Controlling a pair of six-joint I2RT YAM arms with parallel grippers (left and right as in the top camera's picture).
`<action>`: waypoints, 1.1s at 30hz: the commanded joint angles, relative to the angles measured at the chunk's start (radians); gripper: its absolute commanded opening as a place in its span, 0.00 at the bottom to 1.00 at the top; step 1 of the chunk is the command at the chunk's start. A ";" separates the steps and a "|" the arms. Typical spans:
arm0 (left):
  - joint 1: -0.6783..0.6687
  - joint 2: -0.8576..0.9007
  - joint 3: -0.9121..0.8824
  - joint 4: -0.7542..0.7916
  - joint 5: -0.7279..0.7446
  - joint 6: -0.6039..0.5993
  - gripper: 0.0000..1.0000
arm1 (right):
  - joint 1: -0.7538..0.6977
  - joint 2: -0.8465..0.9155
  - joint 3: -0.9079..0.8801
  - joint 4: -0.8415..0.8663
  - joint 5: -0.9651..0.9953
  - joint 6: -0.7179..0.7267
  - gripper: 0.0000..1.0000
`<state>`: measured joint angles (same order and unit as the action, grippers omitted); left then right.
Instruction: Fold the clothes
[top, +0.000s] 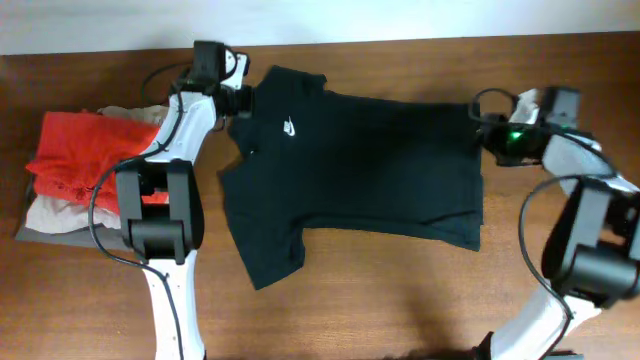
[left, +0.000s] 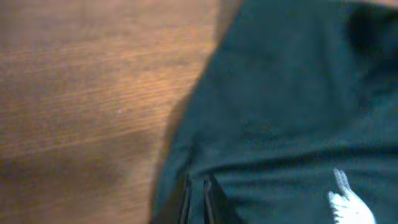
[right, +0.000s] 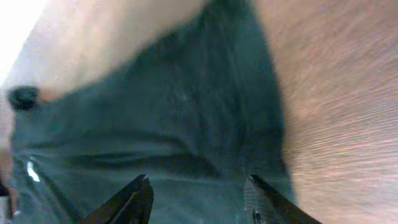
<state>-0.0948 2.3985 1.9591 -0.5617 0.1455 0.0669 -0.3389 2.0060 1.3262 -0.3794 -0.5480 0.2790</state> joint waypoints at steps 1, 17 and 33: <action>-0.043 0.008 0.071 -0.114 0.024 0.025 0.08 | 0.004 -0.070 0.034 0.002 -0.039 -0.016 0.43; -0.220 -0.140 0.073 -0.597 -0.094 0.107 0.01 | 0.051 -0.225 0.034 -0.507 -0.014 -0.250 0.28; -0.219 -0.754 -0.013 -0.855 -0.278 -0.161 0.01 | 0.051 -0.789 0.034 -0.901 0.205 -0.079 0.60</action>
<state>-0.3176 1.7557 2.0144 -1.4078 -0.0708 0.0074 -0.2882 1.2304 1.3571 -1.2442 -0.3817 0.1745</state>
